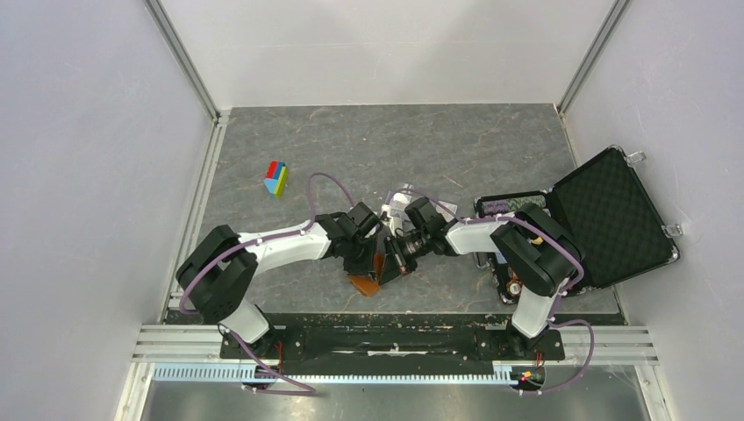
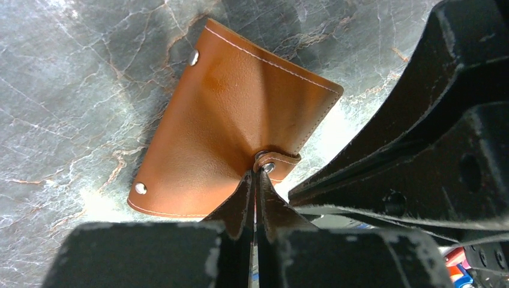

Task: Put the credit cards into the card holder
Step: Close the card holder at the center of the board.

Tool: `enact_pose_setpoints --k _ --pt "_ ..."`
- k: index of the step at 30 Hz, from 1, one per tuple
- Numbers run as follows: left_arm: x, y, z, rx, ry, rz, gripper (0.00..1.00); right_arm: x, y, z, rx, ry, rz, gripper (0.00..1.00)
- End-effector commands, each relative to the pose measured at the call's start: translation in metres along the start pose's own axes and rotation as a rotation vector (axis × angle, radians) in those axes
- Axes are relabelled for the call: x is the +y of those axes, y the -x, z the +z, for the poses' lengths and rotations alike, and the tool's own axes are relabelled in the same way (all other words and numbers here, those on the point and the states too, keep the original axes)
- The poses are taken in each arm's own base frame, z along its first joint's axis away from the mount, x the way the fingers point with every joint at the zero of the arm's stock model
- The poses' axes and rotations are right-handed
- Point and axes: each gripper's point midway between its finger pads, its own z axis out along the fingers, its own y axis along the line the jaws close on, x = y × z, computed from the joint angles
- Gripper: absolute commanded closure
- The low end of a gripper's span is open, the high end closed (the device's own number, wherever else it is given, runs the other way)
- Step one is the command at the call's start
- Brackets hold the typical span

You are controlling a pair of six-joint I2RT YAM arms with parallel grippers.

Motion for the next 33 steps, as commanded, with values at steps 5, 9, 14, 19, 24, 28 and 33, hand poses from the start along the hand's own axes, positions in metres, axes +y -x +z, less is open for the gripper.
enact_pose_setpoints --k 5,9,14,19,24,28,33 --pt "0.001 0.009 0.009 -0.03 0.023 -0.003 0.98 -0.031 0.016 0.007 -0.013 -0.188 -0.06 1.0" --pt "0.002 0.008 0.01 -0.03 0.031 -0.011 0.98 -0.05 0.014 0.007 -0.013 -0.269 -0.027 1.0" --pt "0.01 0.002 0.015 -0.018 0.076 -0.057 0.98 -0.072 -0.004 0.01 0.049 -0.37 0.022 1.0" --pt "0.03 -0.009 0.023 0.003 0.174 -0.146 0.98 -0.098 -0.025 0.006 0.136 -0.521 0.076 1.0" --pt "0.048 -0.02 0.03 0.03 0.26 -0.195 0.98 -0.117 -0.044 0.002 0.212 -0.614 0.118 1.0" --pt "0.068 -0.026 0.035 0.055 0.327 -0.236 0.98 -0.129 -0.053 -0.001 0.251 -0.671 0.13 1.0" --pt "0.077 -0.02 0.034 0.035 0.304 -0.272 0.98 -0.115 -0.034 0.003 0.21 -0.616 0.065 1.0"
